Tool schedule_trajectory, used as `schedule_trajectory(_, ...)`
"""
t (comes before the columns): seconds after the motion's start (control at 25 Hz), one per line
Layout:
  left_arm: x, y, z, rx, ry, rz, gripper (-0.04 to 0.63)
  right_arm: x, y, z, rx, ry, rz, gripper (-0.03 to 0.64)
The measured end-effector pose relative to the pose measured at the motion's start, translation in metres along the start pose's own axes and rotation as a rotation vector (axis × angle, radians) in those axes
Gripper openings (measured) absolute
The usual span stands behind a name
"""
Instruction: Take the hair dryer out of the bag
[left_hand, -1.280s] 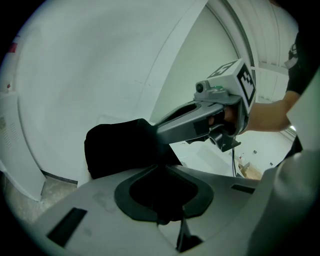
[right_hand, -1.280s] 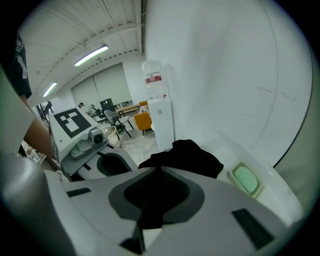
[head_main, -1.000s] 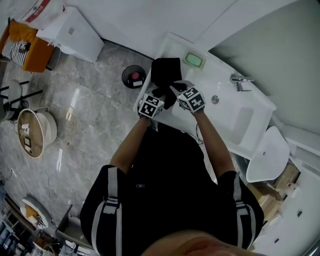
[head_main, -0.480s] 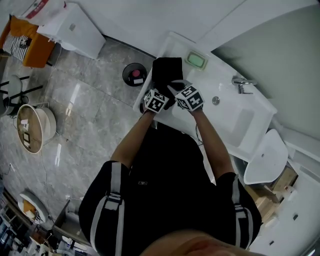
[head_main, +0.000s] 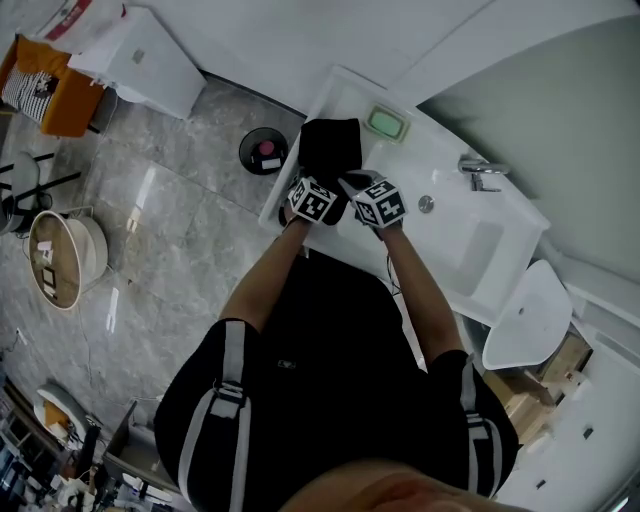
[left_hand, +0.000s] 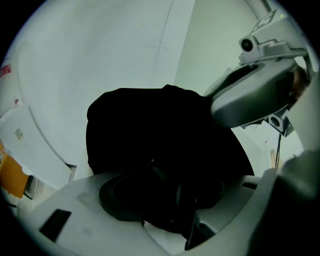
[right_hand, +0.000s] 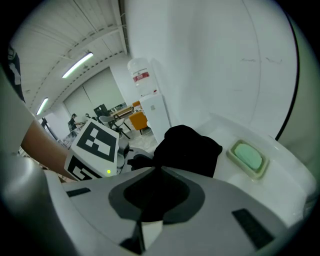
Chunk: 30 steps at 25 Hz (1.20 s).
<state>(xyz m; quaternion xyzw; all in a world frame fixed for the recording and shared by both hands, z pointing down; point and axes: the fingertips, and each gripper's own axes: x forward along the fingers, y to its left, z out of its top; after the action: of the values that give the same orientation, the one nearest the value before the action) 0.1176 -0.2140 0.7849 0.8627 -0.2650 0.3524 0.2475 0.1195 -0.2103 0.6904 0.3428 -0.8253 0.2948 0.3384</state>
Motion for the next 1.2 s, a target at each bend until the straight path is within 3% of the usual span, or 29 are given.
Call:
schedule_trajectory(0.16,-0.001,0.003,0.003,-0.091,-0.015,-0.022,0.2,0.0,-0.007,-0.014,0.045,0.011,0.012,0.083)
schedule_trajectory(0.28,-0.005,0.004,0.006,-0.167,-0.017,-0.083,0.189,-0.001,-0.012,-0.021,0.066,0.013,0.01,0.083)
schedule_trajectory(0.4,-0.009,-0.004,0.011,-0.302,-0.05,-0.207,0.184,-0.004,-0.014,-0.021,0.077,-0.013,0.016,0.083)
schedule_trajectory(0.56,-0.031,-0.018,0.026,-0.529,-0.167,-0.43,0.182,-0.01,-0.015,-0.017,0.086,-0.066,0.034,0.083)
schedule_trajectory(0.64,-0.044,-0.025,0.03,-0.595,-0.21,-0.526,0.183,-0.016,-0.011,-0.014,0.084,-0.093,0.058,0.083)
schedule_trajectory(0.8,-0.067,-0.035,0.026,-0.619,-0.258,-0.634,0.183,-0.032,0.018,-0.01,0.016,-0.141,0.165,0.087)
schedule_trajectory(0.96,-0.093,-0.05,0.022,-0.576,-0.293,-0.705,0.183,-0.059,0.052,-0.015,-0.076,-0.188,0.283,0.128)
schedule_trajectory(1.12,-0.119,-0.061,0.023,-0.562,-0.342,-0.771,0.183,-0.1,0.073,-0.018,-0.067,-0.261,0.376,0.169)
schedule_trajectory(1.2,-0.134,-0.065,0.022,-0.546,-0.365,-0.79,0.183,-0.119,0.073,-0.018,-0.039,-0.301,0.37,0.169)
